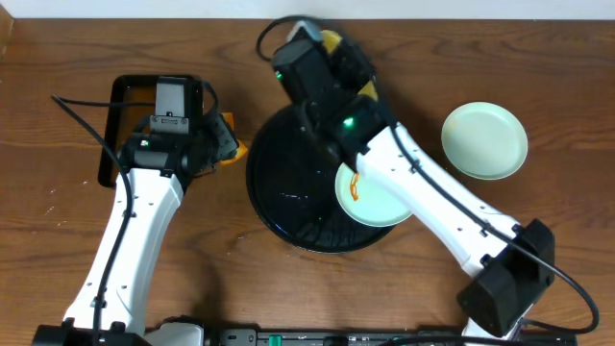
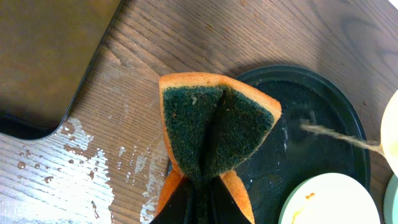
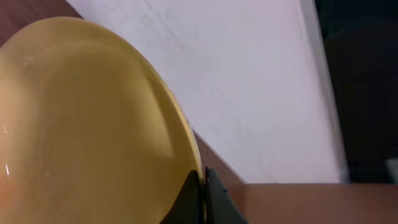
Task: Clean dirty plates on tray and stack at the side
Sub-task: 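Lift the yellow plate right and stack it on the green plate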
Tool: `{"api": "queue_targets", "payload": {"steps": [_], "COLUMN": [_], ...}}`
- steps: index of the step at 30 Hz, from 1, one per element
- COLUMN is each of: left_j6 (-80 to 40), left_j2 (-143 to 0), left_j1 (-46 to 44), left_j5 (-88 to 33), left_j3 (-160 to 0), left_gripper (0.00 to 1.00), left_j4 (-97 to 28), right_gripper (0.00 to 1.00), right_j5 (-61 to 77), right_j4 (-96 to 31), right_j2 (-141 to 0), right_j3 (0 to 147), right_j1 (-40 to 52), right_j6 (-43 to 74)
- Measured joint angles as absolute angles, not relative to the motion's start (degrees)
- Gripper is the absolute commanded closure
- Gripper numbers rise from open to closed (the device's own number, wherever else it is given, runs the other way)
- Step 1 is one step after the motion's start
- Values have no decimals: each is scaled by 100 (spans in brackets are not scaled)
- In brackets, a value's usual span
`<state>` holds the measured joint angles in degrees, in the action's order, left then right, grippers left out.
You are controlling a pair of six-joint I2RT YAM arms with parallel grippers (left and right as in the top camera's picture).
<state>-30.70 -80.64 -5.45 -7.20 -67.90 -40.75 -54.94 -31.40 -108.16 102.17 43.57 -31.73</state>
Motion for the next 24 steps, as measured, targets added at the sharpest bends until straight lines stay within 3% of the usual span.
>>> {"api": "queue_targets", "payload": {"steps": [9, 15, 20, 24], "left_j6": [-3070, -3070, -3070, -3100], "left_j2": [-8064, -8064, -8064, -8064], "left_j1": [-545, -545, -545, -545], "left_j5": [-720, -720, -720, -720], "left_j3": [-6790, -6790, -6790, -6790], "left_gripper": [92, 92, 92, 92], "left_j4": [-4075, -4073, -4075, -4075], "right_gripper": [99, 99, 99, 99], "right_j5": [-5795, -5577, -4351, -2604], "right_j4": [-3079, -3535, -4309, -4689], "right_j2": [-10816, -10814, -10816, -10816], "right_j3": [10217, 10217, 10217, 10219], "right_j1": [4606, 4543, 4034, 3159], "right_j6": [-3542, -3020, -1890, -860]}}
